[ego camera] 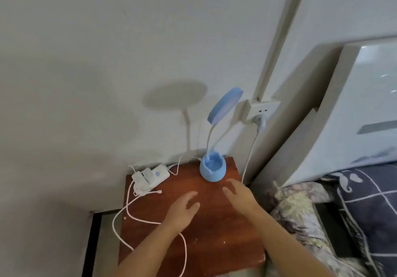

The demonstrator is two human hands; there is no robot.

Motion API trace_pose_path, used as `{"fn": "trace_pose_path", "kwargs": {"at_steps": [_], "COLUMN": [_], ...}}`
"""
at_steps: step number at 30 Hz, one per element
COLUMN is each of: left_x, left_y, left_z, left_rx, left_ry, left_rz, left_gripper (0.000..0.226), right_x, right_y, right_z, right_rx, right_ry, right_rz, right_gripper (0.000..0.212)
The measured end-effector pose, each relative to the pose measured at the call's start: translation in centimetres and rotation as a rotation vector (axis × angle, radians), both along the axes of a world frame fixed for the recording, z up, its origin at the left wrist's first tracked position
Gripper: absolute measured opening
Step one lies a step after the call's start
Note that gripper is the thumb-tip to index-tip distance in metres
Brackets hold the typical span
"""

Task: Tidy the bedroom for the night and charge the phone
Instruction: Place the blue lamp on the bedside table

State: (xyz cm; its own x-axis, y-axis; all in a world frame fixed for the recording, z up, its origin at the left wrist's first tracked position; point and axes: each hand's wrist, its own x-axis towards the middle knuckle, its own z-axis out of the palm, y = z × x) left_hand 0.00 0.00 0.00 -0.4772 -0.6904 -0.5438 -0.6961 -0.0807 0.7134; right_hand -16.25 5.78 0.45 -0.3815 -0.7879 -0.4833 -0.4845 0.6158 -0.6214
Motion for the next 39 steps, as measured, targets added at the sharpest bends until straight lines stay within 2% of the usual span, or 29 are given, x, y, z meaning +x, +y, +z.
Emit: {"fn": "trace_pose_path", "kwargs": {"at_steps": [7,12,16,22,26,29,32,35,39], "left_x": [-5.2,-7.0,-7.9,-8.4,-7.5,-5.6,-3.8,-2.3,-0.5], "left_y": [-2.7,-4.3,-5.4,-5.6,-5.7,-5.1,-3.3,-1.6,-0.2], "left_z": [-5.1,-9.6,-11.9,-13.6,-13.0,-11.8,-9.4,-6.1,-0.3], "left_rx": [0.017,-0.104,-0.150,-0.153,-0.072,0.040,0.087,0.072,0.040], "left_ry": [0.125,0.281,0.433,0.552,0.527,0.453,0.434,0.468,0.481], "left_rz": [0.165,0.281,0.324,0.337,0.289,0.228,0.202,0.184,0.142], "left_gripper": [0.047,0.051,0.048,0.051,0.054,0.072,0.069,0.057,0.056], "right_x": [-3.8,-6.5,-7.4,-7.9,-7.3,-6.2,-4.3,-2.5,-0.7], "right_y": [-3.6,-5.2,-7.1,-8.6,-7.4,-5.2,-2.4,0.1,2.7], "right_z": [-6.0,-10.4,-12.9,-13.8,-12.9,-11.8,-10.1,-7.4,-1.4], "right_rx": [-0.138,-0.244,-0.347,-0.369,-0.381,-0.361,-0.348,-0.348,-0.367], "right_ry": [-0.035,-0.124,-0.289,-0.642,-0.678,-0.658,-0.640,-0.612,-0.672], "right_rz": [-0.127,-0.300,-0.295,-0.246,-0.212,-0.207,-0.180,-0.164,-0.197], "right_gripper": [0.031,0.032,0.017,0.022,0.022,0.019,0.021,0.023,0.024]}}
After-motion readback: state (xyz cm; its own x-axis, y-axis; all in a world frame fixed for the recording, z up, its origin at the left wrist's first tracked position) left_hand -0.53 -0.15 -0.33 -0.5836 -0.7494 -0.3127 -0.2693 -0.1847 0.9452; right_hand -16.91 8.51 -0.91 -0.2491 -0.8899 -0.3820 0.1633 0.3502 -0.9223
